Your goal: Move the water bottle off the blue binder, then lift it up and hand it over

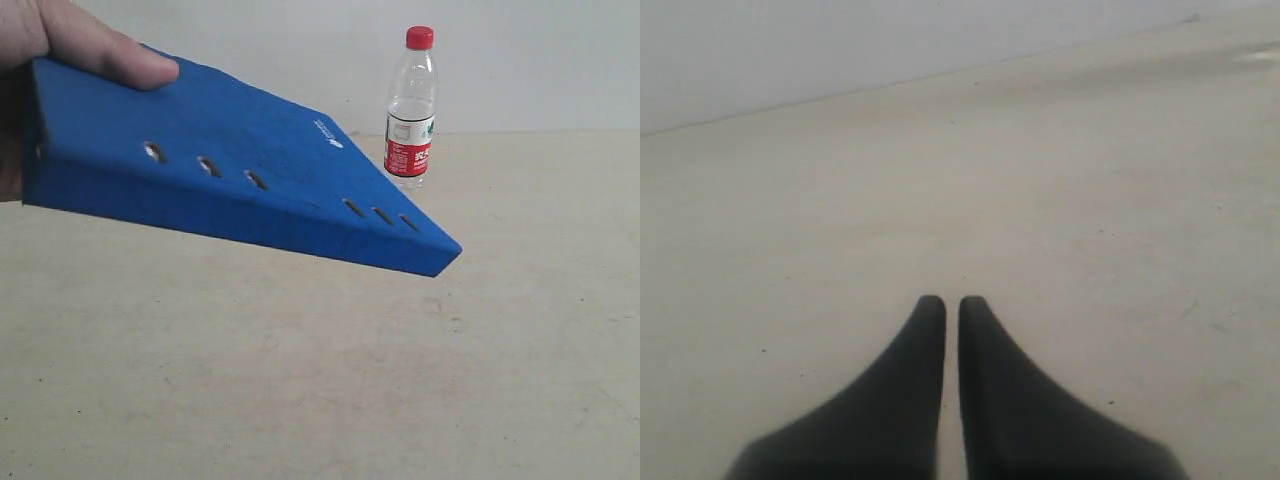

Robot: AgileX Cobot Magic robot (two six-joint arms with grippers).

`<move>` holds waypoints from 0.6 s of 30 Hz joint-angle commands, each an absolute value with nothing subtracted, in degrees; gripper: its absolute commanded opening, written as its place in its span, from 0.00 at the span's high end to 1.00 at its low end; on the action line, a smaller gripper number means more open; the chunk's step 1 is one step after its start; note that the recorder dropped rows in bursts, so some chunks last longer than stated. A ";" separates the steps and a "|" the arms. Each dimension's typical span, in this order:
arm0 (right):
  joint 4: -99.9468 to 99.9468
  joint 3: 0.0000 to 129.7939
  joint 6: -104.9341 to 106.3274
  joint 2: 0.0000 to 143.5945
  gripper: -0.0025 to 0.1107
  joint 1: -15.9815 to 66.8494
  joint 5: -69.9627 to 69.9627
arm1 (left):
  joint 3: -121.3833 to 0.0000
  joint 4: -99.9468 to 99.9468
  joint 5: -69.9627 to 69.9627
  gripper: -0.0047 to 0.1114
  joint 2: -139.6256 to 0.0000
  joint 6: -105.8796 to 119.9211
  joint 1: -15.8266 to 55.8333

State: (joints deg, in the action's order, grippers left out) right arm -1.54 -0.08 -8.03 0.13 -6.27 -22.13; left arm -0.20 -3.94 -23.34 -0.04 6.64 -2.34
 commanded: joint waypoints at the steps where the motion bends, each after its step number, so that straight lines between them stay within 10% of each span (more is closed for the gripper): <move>1: -1.77 0.00 -8.03 0.00 0.98 -6.27 -21.85 | 0.00 4.28 -24.11 0.92 0.00 17.52 -2.11; 18: -1.77 0.00 -8.03 0.00 0.98 -6.27 -21.71 | 0.00 23.52 -27.71 0.92 0.00 8.82 4.24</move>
